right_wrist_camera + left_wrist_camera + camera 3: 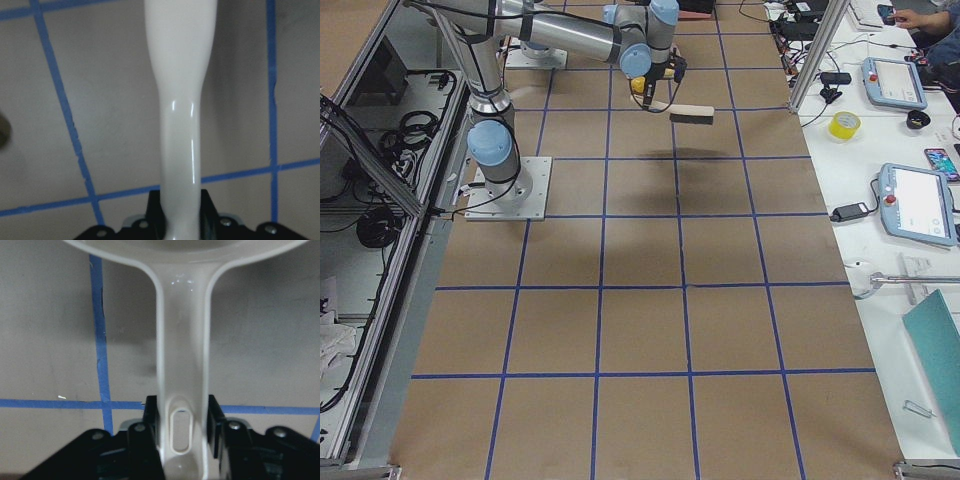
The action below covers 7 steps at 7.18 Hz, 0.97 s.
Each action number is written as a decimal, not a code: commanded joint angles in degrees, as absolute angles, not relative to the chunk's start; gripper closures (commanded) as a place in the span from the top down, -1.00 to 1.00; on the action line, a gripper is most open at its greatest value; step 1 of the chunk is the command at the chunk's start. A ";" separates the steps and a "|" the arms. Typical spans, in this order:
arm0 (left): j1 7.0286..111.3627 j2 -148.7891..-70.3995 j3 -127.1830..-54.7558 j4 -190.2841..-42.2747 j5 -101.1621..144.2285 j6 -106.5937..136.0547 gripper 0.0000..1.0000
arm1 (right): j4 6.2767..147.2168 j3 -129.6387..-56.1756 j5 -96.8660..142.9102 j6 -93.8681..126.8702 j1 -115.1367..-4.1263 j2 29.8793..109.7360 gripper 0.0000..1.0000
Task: Sweep and dump trash into bin
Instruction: 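Sweep the yellow potato into the dustpan with the right gripper's brush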
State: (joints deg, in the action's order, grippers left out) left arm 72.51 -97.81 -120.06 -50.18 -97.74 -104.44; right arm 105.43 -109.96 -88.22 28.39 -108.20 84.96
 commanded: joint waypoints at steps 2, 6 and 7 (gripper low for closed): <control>72.51 -97.82 -120.06 -50.19 -97.73 -104.41 -1.00 | 113.07 -113.99 -83.70 60.20 -129.23 81.59 -1.00; 72.51 -97.82 -119.97 -50.19 -97.73 -104.41 -1.00 | 119.88 -105.06 -82.09 65.48 -133.07 69.38 -1.00; 72.51 -97.82 -120.06 -50.19 -97.73 -104.33 -1.00 | 119.88 -101.55 -82.00 64.87 -133.15 67.17 -1.00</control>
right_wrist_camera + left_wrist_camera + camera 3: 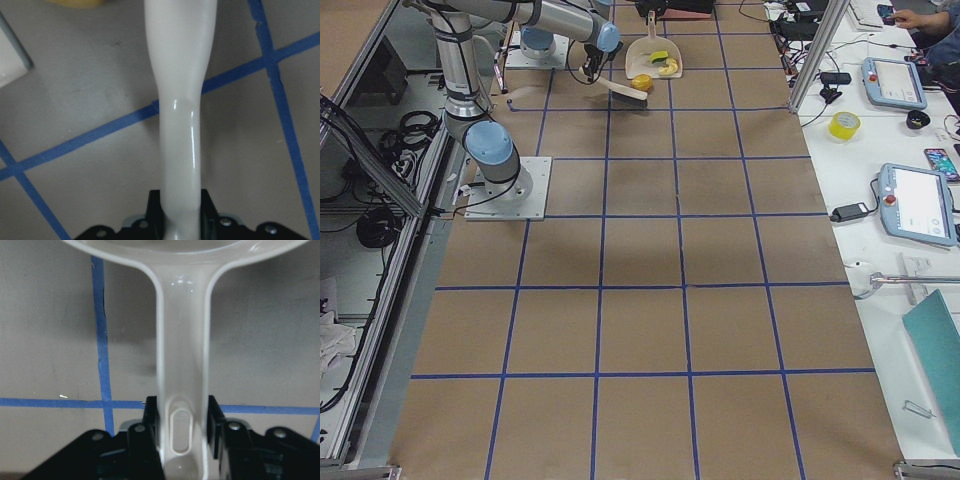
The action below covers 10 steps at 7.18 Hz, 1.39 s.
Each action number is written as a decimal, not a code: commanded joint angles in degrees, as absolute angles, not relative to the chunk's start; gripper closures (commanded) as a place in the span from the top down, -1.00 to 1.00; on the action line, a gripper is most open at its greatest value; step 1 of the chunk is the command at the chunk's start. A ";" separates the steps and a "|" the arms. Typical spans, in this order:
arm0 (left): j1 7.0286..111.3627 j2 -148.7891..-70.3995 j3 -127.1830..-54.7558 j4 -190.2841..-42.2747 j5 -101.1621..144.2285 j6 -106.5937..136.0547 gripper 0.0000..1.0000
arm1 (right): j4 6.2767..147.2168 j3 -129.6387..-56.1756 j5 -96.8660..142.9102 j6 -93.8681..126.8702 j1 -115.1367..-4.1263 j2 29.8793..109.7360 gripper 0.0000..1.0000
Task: Sweep and dump trash into bin
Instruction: 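Sweep the yellow potato into the dustpan with the right gripper's brush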
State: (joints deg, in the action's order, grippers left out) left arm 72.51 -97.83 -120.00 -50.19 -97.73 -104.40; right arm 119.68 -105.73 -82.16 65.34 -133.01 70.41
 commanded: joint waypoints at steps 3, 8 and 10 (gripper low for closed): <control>72.51 -97.82 -119.97 -50.19 -97.73 -104.50 -1.00 | 121.45 -93.98 -81.65 51.93 -133.15 62.16 -1.00; 72.51 -97.82 -119.97 -50.19 -97.73 -104.50 -1.00 | 124.20 -88.69 -75.67 46.06 -133.15 58.80 -1.00; 72.42 -97.82 -119.97 -50.19 -97.73 -104.50 -1.00 | 122.79 -88.95 -80.55 45.44 -132.54 59.24 -0.98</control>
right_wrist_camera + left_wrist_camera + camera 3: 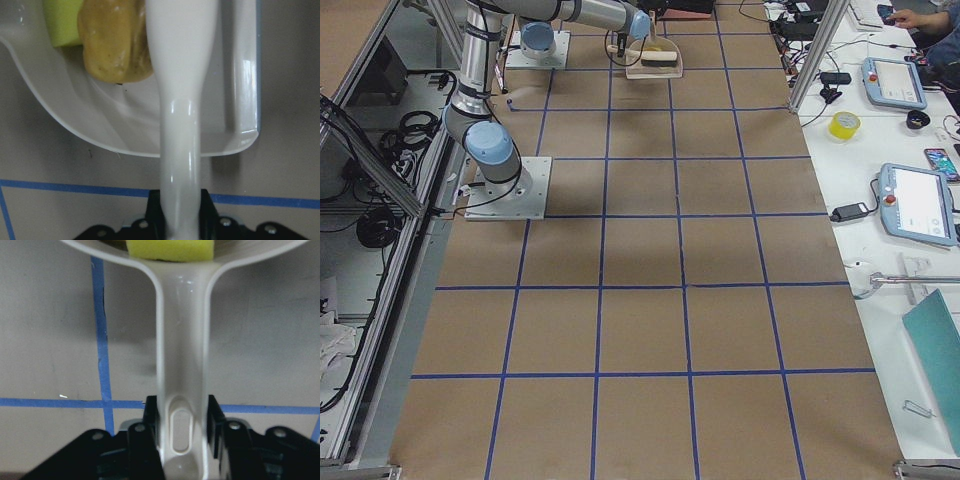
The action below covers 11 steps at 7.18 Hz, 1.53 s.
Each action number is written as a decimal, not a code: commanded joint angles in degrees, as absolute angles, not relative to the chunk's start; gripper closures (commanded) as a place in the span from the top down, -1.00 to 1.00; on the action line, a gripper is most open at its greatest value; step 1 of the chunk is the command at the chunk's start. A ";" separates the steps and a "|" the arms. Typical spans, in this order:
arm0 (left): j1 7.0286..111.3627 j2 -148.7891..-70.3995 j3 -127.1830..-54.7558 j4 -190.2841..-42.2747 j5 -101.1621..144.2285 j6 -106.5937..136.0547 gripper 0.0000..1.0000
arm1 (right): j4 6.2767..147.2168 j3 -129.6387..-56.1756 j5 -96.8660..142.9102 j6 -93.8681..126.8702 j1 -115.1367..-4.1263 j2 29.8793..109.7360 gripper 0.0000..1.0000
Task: Sweep and dump trash into bin
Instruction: 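Sweep the yellow potato into the dustpan with the right gripper's brush, then lift dustpan over black bin with left gripper while right gripper withdraws brush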
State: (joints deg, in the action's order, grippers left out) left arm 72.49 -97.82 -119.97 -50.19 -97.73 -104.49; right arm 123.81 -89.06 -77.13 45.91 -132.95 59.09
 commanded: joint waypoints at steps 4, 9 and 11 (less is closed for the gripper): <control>72.33 -97.74 -119.97 -50.10 -97.73 -104.94 -1.00 | 104.55 -89.30 -86.56 34.65 -124.31 70.45 -0.99; 60.86 -97.65 -119.18 -51.58 -86.44 -108.19 -1.00 | 98.88 -89.65 -90.97 9.27 -94.03 74.01 -1.00; 54.17 -96.34 -113.59 -62.34 -82.28 -109.07 -1.00 | 101.32 -91.40 -92.63 -1.80 -82.58 71.82 -1.00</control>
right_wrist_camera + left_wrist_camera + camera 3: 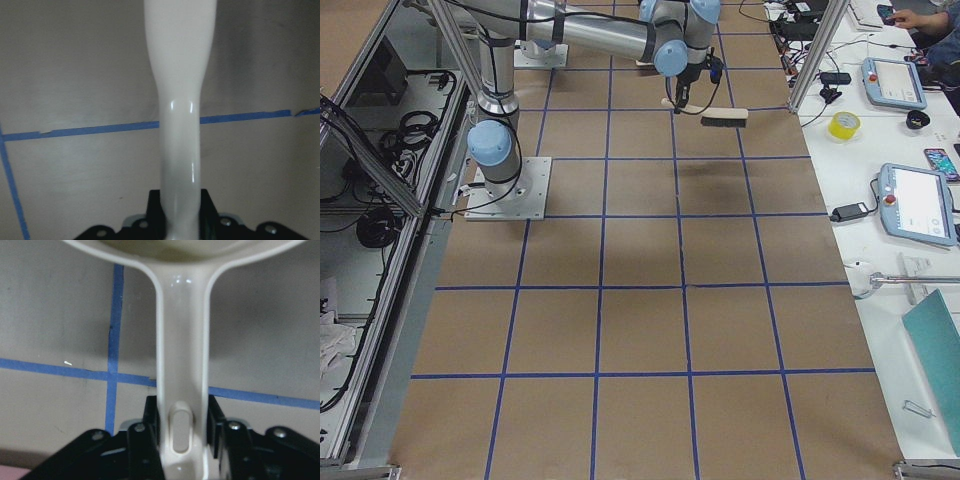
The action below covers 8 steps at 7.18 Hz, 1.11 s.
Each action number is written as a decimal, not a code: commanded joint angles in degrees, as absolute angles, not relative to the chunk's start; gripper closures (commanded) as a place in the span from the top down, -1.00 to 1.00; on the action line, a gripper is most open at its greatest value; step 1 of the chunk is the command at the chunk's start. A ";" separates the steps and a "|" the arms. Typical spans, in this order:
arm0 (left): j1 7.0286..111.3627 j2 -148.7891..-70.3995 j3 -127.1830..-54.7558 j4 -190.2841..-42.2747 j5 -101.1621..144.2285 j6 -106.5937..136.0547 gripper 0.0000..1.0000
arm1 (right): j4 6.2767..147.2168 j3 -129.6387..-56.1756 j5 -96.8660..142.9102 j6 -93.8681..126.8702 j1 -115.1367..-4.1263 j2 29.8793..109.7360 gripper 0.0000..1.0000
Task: Sweep and dump trash into bin
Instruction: 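Lift dustpan over black bin with left gripper while right gripper withdraws brush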
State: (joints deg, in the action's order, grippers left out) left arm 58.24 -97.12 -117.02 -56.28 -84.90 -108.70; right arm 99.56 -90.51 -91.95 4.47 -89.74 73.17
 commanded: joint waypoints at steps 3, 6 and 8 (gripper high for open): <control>43.80 -96.24 -97.51 -81.44 -82.44 -114.50 -1.00 | 104.49 -91.93 -94.74 -14.22 -74.63 67.68 -1.00; 37.02 -99.56 -89.68 -77.11 -91.72 -126.36 -1.00 | 115.44 -97.80 -98.25 -18.44 -70.49 66.80 -1.00; 36.56 -105.09 -81.16 -72.34 -96.05 -134.18 -1.00 | 115.84 -98.79 -98.26 -22.84 -70.49 67.14 -0.97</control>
State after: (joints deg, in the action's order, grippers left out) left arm 37.07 -101.86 -86.02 -74.57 -93.77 -130.16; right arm 115.02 -98.09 -98.04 -20.65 -70.61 66.88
